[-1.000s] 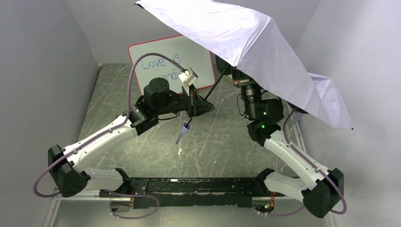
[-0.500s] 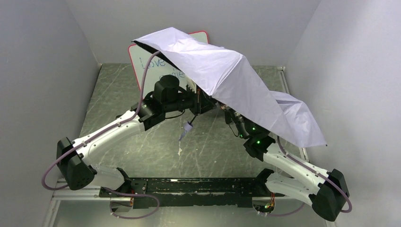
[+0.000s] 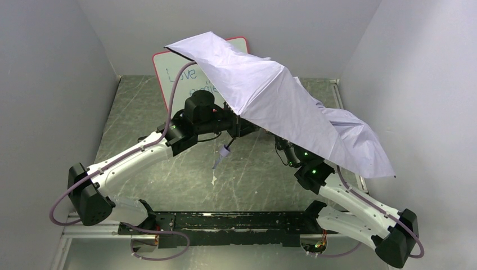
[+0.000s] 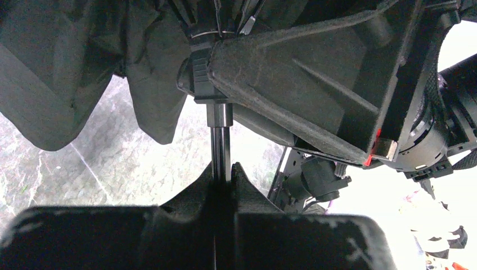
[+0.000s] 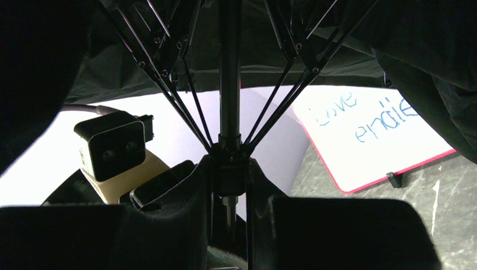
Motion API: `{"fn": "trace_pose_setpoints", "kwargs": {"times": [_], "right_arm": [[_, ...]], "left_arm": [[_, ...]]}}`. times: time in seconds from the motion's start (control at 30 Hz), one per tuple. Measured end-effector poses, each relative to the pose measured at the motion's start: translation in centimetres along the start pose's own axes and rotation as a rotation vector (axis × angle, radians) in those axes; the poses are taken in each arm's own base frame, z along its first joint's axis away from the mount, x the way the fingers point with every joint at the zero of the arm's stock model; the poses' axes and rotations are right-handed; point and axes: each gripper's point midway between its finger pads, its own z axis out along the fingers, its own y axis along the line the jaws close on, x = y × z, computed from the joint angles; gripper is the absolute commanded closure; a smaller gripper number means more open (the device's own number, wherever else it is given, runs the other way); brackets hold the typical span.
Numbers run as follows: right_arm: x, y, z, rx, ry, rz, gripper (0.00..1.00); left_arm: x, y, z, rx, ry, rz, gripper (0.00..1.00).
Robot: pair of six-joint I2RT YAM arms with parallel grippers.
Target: Put away the umbrella
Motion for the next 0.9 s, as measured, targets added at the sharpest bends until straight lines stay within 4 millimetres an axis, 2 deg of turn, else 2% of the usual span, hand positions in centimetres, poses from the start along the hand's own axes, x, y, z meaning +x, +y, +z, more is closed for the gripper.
{"fn": "trace_pose_setpoints", "kwargs": {"times": [0.47,0.67,0.9], "right_arm": [[-0.4,0.4,0.2,0.006,0.002,-0.035,0.53],[-0.5,0.5,0.6,0.005,-0.003,-0.035,0.46],[0.0,0.5,1.6,0.0,0.001,-0.036,0.44]], "left_arm": [[-0.4,-0.7,-0.3,0.041,-0.007,0.028,0.95],[-0.9,-0.9,-0.5,0.047,-0.025,0.035,0.95],[-1.0,-1.0,-0.5,0.052,-0.028,0.037,0.95]]}}
